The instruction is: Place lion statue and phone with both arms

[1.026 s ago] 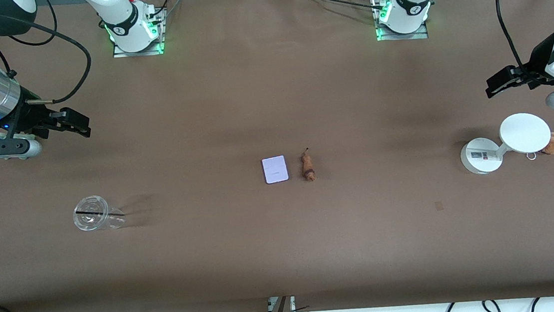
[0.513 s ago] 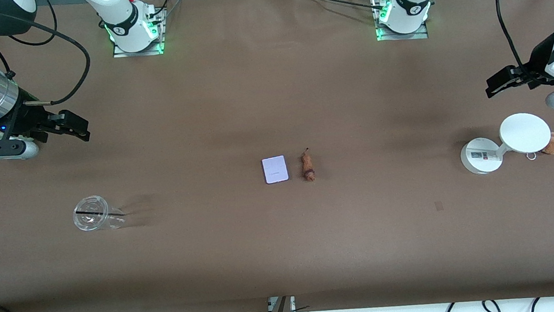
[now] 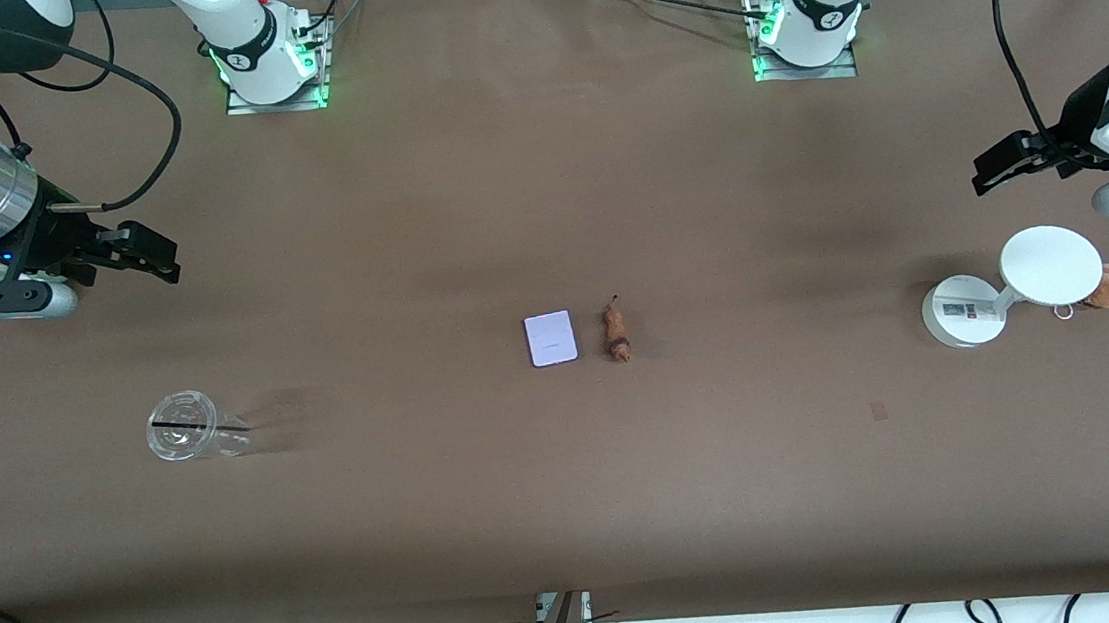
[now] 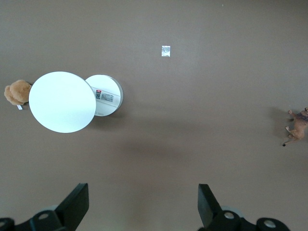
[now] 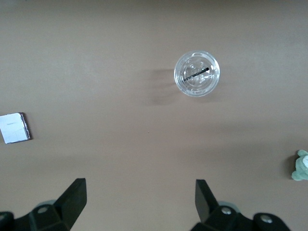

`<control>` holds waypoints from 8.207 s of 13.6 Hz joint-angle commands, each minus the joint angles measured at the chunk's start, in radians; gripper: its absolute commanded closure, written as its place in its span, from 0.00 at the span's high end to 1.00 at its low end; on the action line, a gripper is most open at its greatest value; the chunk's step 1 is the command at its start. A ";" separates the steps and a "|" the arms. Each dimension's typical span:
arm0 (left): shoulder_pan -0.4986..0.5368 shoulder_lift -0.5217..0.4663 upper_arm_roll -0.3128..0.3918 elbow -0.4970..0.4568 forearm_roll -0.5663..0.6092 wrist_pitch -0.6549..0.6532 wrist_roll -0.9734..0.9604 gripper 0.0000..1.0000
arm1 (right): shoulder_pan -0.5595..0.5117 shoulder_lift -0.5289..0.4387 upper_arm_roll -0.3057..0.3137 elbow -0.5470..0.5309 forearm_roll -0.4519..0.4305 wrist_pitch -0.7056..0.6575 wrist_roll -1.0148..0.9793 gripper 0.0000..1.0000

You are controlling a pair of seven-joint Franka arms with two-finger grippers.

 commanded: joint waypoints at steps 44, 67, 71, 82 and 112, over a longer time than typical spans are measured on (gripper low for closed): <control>-0.227 0.382 -0.118 0.159 -0.073 0.261 -0.208 1.00 | 0.542 0.674 0.016 0.185 0.032 0.632 0.244 1.00; -0.394 0.502 -0.113 -0.013 -0.055 0.681 -0.466 1.00 | 0.427 0.579 -0.046 0.162 0.001 0.464 0.094 1.00; -0.440 0.546 -0.113 -0.014 -0.012 0.706 -0.504 1.00 | 0.411 0.582 -0.046 0.162 0.001 0.468 0.092 1.00; -0.526 0.691 -0.113 -0.019 0.224 0.895 -0.730 1.00 | 0.390 0.596 -0.044 0.164 0.004 0.468 0.089 1.00; 0.084 0.358 -0.100 -0.404 0.105 0.872 -0.055 0.00 | 0.643 0.833 -0.044 0.182 -0.065 0.823 0.260 1.00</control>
